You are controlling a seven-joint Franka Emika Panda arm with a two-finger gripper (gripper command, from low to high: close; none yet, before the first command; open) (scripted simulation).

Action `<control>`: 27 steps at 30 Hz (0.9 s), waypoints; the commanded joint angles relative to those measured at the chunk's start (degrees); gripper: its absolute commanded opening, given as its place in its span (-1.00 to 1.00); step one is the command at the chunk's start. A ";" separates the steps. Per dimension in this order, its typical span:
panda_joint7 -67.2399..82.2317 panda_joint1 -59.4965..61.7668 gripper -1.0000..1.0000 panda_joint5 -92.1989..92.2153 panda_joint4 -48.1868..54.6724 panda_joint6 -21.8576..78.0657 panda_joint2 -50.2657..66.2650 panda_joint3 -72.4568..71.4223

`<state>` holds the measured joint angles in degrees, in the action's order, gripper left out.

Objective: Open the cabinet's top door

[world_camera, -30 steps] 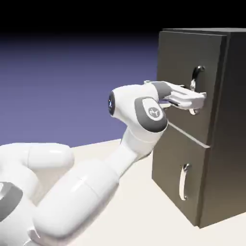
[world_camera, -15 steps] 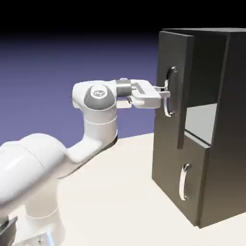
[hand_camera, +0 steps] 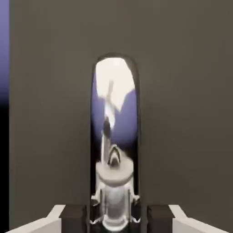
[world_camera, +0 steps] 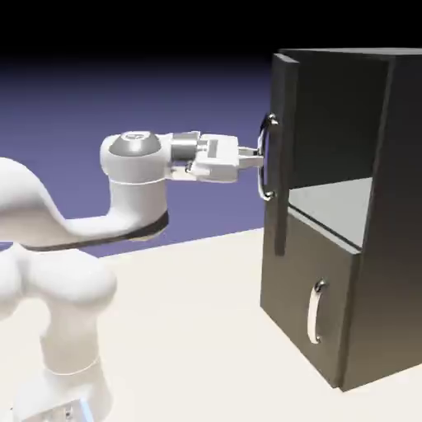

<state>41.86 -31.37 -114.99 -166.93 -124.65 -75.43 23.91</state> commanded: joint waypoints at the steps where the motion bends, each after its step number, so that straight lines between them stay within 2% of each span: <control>1: -0.17 0.13 -1.00 2.04 -0.55 1.64 -0.12 -2.07; 8: -2.06 -0.42 -1.00 16.06 -2.00 13.57 1.28 -16.61; 15: -5.58 -1.19 -1.00 30.45 0.79 26.16 7.82 -31.15; 27: -14.80 6.34 -1.00 52.54 17.95 51.00 30.56 -54.90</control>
<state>27.05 -25.04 -62.41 -148.94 -73.59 -44.90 -30.97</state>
